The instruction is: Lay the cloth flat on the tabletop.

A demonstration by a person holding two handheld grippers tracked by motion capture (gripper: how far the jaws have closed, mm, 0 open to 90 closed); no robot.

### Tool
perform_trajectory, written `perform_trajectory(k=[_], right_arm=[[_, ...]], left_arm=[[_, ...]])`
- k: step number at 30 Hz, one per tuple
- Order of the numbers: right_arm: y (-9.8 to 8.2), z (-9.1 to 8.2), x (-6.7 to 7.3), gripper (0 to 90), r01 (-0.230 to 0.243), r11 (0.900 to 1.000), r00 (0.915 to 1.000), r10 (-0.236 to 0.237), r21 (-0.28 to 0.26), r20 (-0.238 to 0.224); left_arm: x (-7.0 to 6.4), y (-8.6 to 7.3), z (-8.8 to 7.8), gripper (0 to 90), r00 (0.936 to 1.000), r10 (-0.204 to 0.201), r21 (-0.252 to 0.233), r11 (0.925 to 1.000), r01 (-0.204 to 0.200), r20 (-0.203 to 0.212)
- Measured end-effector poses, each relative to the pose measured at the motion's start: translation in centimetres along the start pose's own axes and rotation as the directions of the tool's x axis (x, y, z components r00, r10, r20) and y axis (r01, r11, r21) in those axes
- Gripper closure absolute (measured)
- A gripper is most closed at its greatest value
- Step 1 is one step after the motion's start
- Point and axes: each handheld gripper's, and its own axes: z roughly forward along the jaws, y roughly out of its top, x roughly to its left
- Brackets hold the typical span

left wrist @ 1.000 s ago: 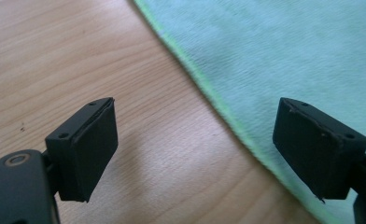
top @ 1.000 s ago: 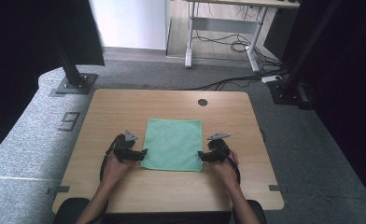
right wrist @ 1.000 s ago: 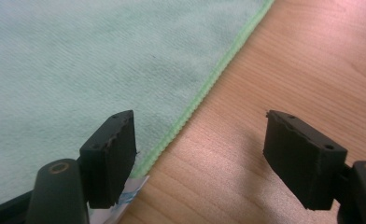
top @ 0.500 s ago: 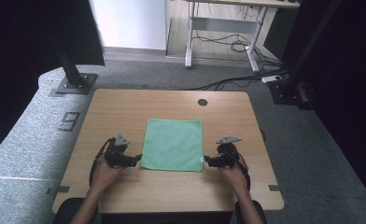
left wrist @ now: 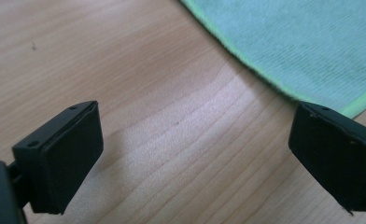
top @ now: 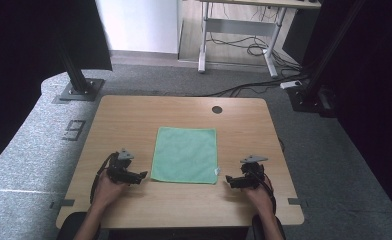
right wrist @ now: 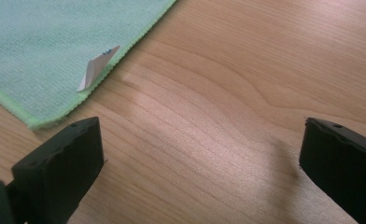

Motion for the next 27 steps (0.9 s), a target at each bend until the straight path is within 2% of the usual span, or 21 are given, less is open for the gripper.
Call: perform_trajectory(k=[6, 9, 10, 15, 27], right_arm=[[-0.35, 0.53, 0.11, 0.0, 0.005, 1.0, 1.0, -0.005, -0.007, 0.001], [-0.42, 0.65, 0.09, 0.0, 0.006, 1.0, 1.0, -0.006, -0.023, 0.002], [-0.45, 0.72, 0.11, 0.0, 0.014, 1.0, 0.9999, -0.014, -0.026, 0.01], [-0.49, 0.86, 0.27, 0.0, 0.041, 0.999, 0.9988, -0.04, -0.021, 0.028], [-0.52, 1.06, 0.37, 0.0, 0.032, 0.999, 0.9988, -0.03, -0.039, 0.039]], left_arm=[[-0.04, -0.17, 0.55, 1.0, 0.9999, -0.006, 0.004, 1.0, 0.006, 0.008], [-0.22, -0.18, 0.69, 0.0, 1.0, 0.008, 0.003, 1.0, -0.008, 0.0], [-0.43, -0.24, 0.88, 0.0, 0.9993, 0.034, -0.001, 0.9994, -0.034, -0.015], [-0.45, -0.25, 0.96, 0.0, 0.9992, 0.038, -0.009, 0.9992, -0.038, -0.01], [-0.43, -0.19, 1.02, 0.0, 0.9992, 0.041, -0.008, 0.9991, -0.041, -0.006]])
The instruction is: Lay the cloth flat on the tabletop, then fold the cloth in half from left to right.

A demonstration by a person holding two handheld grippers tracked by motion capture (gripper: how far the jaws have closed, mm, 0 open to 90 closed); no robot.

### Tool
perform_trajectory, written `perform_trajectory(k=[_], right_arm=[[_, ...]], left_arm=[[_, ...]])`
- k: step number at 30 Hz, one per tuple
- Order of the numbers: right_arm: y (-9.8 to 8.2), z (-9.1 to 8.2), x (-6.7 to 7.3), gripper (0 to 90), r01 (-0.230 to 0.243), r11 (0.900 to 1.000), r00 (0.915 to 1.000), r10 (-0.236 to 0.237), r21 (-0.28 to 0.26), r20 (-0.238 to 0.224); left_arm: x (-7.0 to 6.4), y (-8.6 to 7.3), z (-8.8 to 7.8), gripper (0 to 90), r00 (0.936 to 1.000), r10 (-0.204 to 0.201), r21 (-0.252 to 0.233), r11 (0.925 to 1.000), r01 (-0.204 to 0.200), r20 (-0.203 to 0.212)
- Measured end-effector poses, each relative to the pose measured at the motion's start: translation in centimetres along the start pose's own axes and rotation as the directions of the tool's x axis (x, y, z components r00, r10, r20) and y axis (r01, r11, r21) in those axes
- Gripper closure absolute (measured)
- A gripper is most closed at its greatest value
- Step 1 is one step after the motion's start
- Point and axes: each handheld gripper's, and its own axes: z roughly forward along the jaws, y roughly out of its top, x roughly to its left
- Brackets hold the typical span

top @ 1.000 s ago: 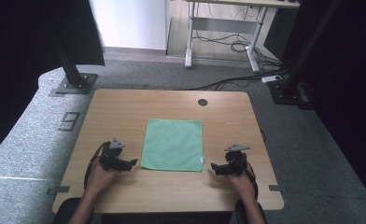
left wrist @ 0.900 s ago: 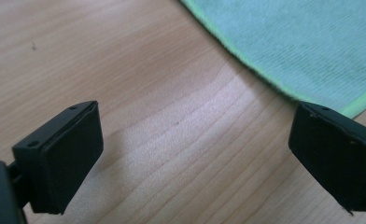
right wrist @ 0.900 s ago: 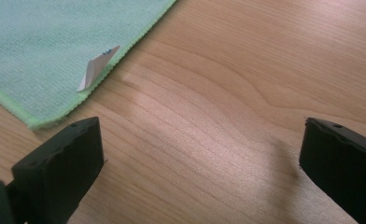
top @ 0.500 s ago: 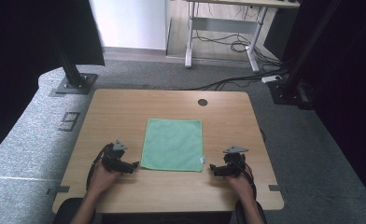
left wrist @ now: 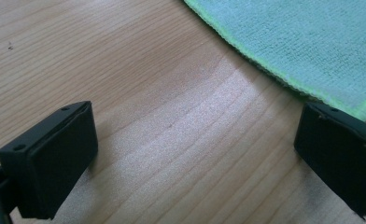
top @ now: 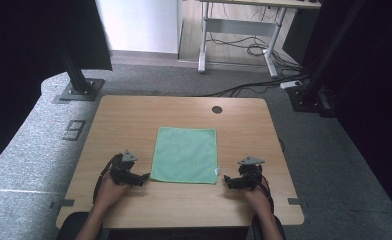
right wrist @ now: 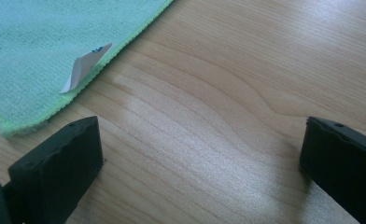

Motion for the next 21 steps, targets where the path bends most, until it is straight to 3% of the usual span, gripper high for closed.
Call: perform_trajectory(k=[13, 16, 21], right_arm=[[0.0, 0.0, 0.0, 0.0, -0.002, 1.0, 1.0, 0.002, 0.0, 0.003], [0.0, 0.0, 0.0, 0.0, -0.002, 1.0, 1.0, 0.002, 0.001, 0.004], [0.2, 0.0, 0.1, 0.0, -0.004, 1.0, 1.0, 0.004, 0.008, -0.001]], left_arm=[[0.2, 0.4, 0.1, 0.9, 0.9999, -0.011, 0.016, 0.9998, 0.011, -0.013], [0.4, 0.8, -0.1, 2.0, 0.9994, -0.012, -0.002, 0.9999, 0.012, -0.032], [0.4, 1.3, -0.2, 1.8, 0.9997, -0.019, -0.037, 0.9991, 0.018, -0.017]])
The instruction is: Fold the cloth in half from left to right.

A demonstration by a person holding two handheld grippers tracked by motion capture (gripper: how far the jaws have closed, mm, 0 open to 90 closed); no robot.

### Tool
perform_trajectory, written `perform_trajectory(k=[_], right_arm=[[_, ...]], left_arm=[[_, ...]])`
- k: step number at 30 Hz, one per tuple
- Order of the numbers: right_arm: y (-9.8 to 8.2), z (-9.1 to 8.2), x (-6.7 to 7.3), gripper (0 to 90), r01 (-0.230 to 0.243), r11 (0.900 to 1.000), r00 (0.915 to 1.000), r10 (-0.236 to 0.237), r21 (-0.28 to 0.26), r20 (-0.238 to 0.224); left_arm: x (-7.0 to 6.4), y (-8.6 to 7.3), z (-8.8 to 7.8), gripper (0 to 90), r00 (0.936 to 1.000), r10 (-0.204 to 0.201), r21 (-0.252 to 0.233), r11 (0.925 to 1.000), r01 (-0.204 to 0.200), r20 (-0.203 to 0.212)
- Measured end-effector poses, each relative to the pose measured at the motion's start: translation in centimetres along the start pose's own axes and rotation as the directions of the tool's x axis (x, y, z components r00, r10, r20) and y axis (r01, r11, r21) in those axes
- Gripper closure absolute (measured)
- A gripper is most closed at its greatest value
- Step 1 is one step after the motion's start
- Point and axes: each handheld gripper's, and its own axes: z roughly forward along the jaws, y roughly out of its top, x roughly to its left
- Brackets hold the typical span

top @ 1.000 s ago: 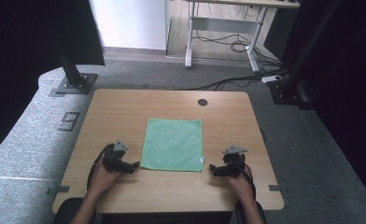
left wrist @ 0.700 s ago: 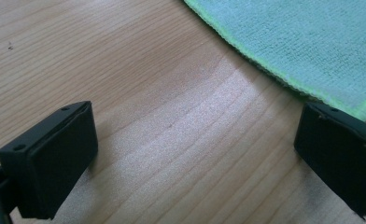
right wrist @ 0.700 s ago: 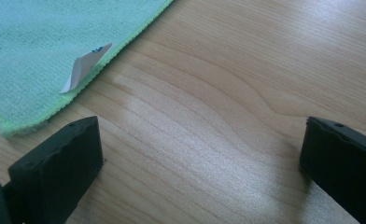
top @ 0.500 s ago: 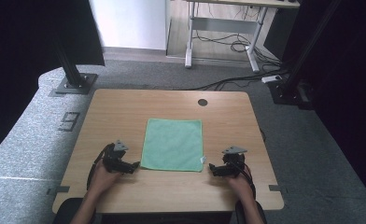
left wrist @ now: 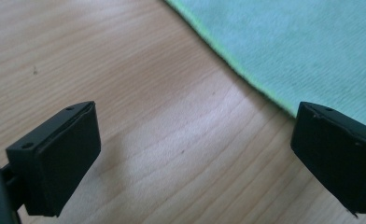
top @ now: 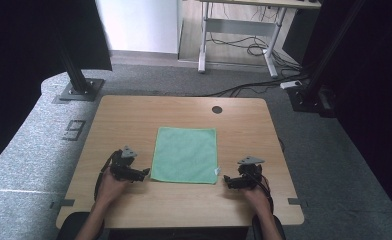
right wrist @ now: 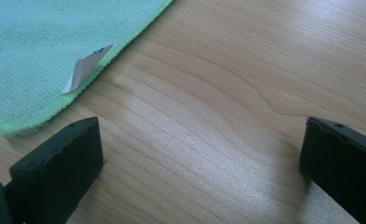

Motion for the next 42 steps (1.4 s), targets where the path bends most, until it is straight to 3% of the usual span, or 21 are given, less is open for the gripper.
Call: perform_trajectory(k=[9, 16, 28, 34, 42], right_arm=[[0.5, -0.4, 0.5, 0.0, 0.011, 1.0, 0.9999, -0.011, -0.009, -0.003], [1.2, -0.6, 1.4, 0.0, 0.012, 1.0, 0.9997, -0.012, -0.024, -0.019], [2.0, 0.3, 3.4, 0.0, 0.034, 0.999, 0.9986, -0.035, -0.031, -0.039], [1.9, 1.3, 4.3, 0.0, 0.075, 0.997, 0.9971, -0.075, 0.014, -0.011], [1.6, 1.1, 3.2, 0.0, 0.051, 0.998, 0.9985, -0.051, 0.022, 0.02]], left_arm=[[0.0, 0.6, 0.2, 0.8, 0.9999, -0.01, -0.018, 0.9998, 0.01, 0.004], [-0.6, 1.1, 0.5, 0.0, 0.9999, 0.005, -0.034, 0.9994, -0.004, 0.013], [-1.4, 1.0, 1.9, 0.0, 0.9989, 0.046, 0.038, 0.9982, -0.046, -0.011], [-2.0, 1.0, 1.9, 0.4, 0.9983, 0.058, 0.048, 0.9972, -0.058, -0.005], [-3.7, 0.6, 1.5, 0.5, 0.9965, 0.074, 0.06, 0.9953, -0.077, 0.039]])
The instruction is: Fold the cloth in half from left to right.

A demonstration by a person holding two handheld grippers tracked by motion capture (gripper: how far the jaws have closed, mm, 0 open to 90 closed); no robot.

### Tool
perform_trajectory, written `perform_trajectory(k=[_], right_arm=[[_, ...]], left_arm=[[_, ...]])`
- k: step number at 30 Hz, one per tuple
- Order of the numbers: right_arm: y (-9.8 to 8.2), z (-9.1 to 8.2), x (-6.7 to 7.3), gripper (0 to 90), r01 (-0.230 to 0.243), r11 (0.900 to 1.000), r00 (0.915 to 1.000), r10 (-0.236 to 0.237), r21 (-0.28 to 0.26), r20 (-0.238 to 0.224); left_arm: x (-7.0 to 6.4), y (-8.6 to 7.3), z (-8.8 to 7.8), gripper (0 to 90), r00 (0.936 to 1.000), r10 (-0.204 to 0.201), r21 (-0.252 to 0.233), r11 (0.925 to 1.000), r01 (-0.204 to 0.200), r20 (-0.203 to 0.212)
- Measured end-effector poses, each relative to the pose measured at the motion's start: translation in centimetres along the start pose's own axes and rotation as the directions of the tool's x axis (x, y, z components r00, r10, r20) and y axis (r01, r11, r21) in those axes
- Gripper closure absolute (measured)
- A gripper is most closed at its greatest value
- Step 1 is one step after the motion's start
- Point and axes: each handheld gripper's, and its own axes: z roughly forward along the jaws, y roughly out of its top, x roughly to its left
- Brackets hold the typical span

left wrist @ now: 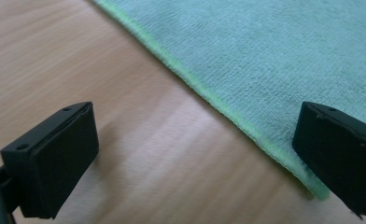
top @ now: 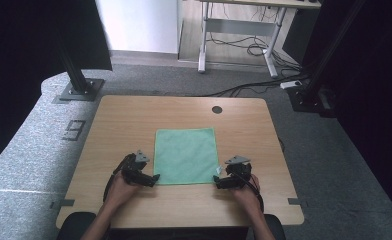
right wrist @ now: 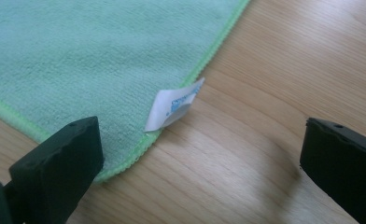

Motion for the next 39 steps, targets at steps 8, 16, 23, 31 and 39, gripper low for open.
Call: perform_trajectory(k=[8, 16, 23, 31, 39], right_arm=[[-0.5, -0.5, -1.5, 0.0, -0.027, 1.0, 0.999, 0.027, 0.005, 0.037], [-1.3, -1.1, -4.2, 0.0, -0.085, 0.996, 0.9931, 0.084, 0.008, 0.081], [-1.6, -1.0, -4.6, 0.0, -0.119, 0.993, 0.9909, 0.119, 0.001, 0.063], [-1.9, -1.0, -4.8, 0.0, -0.123, 0.992, 0.9913, 0.124, -0.019, 0.045], [-2.0, -0.9, -4.7, 0.0, -0.122, 0.992, 0.9913, 0.123, -0.034, 0.046]], left_arm=[[-2.5, 0.2, 0.2, 0.4, 0.9988, 0.023, 0.004, 0.9997, -0.023, 0.043], [-4.3, 1.0, 0.5, 0.0, 0.9945, 0.056, -0.023, 0.9982, -0.055, 0.088], [-1.1, 1.7, 0.1, 0.0, 0.9981, -0.03, -0.058, 0.9978, 0.033, 0.054], [2.3, 2.9, 0.7, 0.0, 0.9966, -0.083, -0.067, 0.9943, 0.083, 0.007], [5.3, 5.4, 2.0, 0.0, 0.9931, -0.105, -0.088, 0.9911, 0.101, -0.051]])
